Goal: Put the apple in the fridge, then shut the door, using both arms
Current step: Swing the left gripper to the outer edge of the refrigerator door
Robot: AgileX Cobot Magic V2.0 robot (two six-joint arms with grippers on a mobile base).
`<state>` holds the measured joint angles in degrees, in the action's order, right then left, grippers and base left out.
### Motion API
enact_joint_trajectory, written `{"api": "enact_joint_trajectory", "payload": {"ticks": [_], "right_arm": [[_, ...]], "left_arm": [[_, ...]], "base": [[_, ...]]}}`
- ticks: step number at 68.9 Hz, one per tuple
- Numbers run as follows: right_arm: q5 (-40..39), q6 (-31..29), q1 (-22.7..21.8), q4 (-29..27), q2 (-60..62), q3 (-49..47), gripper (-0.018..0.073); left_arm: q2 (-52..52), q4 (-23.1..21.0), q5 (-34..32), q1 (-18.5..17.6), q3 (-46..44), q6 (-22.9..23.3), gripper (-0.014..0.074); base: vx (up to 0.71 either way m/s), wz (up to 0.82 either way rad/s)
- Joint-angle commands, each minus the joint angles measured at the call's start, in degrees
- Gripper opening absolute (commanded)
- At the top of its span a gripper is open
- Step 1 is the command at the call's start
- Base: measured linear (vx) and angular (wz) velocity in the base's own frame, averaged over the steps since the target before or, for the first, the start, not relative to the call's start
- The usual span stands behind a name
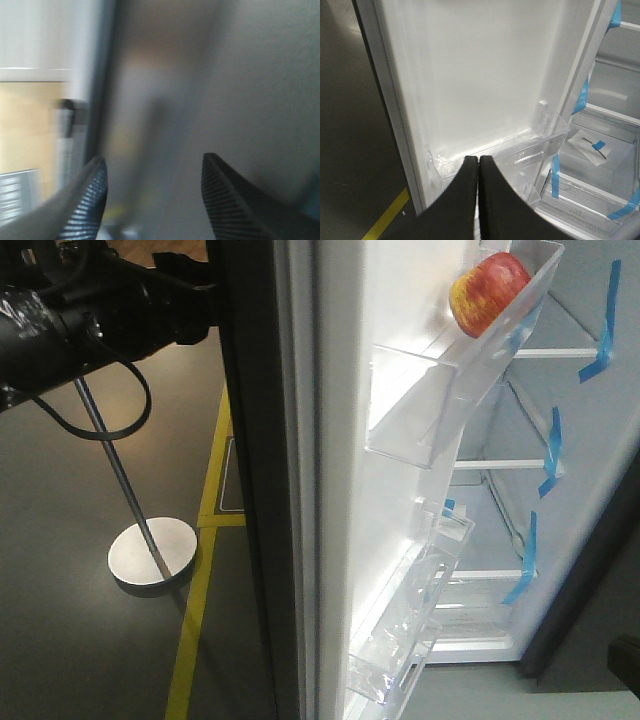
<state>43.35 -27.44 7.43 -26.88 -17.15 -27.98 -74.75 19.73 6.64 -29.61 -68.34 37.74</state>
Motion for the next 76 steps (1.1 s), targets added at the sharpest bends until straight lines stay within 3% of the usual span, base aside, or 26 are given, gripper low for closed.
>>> {"api": "enact_joint_trajectory", "payload": {"ticks": [1, 32, 58, 76], "right_arm": [[-3.5, 0.0, -0.1, -1.2, -0.5, -1.4, -0.0004], [-3.5, 0.0, -0.1, -1.2, -0.5, -1.4, -0.0004], [-3.5, 0.0, -0.1, -1.4, -0.5, -1.4, -0.0004], [-3.5, 0.0, -0.1, -2.6, -0.5, -1.4, -0.0004]], "left_arm": [[1.5, -0.3, -5.0, -2.7, -2.0, 0.1, 0.0407], [-2.6, -0.2, -14.4, -16.6, -2.0, 0.1, 0.0407], [-11.6, 0.3, -15.5, -21.6, -13.0, 0.3, 0.0407], [-16.6, 1.6, -11.0, -23.8, -20.4, 0.3, 0.0407]], "base": [[0.00, 0.00], [0.00, 0.00], [0.00, 0.00], [0.00, 0.00]]}}
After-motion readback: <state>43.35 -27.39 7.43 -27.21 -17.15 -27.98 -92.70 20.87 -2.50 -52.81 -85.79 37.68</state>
